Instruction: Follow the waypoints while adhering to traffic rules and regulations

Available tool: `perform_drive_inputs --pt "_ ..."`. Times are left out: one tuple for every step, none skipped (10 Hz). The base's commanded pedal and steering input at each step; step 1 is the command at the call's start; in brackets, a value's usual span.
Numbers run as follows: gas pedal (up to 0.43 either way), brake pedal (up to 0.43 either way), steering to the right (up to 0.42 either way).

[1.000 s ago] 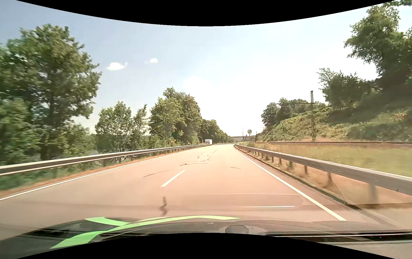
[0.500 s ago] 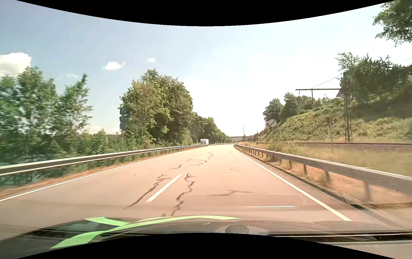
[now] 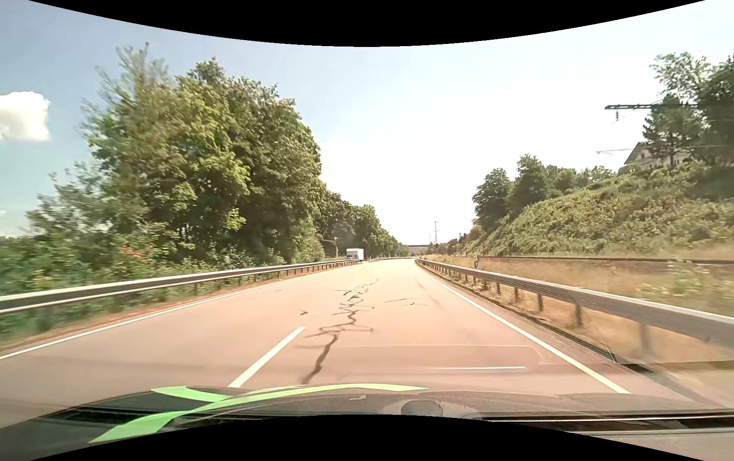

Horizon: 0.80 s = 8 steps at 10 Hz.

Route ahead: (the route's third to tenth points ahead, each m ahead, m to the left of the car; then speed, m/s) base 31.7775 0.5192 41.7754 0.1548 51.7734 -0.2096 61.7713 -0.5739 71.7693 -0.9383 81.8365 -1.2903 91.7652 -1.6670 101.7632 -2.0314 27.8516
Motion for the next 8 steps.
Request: perform_drive_inputs --pt "0.398 0.0 0.006" --pt "0.39 0.0 0.006" --pt "0.339 0.0 0.006" --pt "0.319 0.0 0.006" --pt "0.311 0.0 0.005" --pt "0.287 0.0 0.006" --pt "0.28 0.0 0.005" --pt "0.268 0.0 0.005"
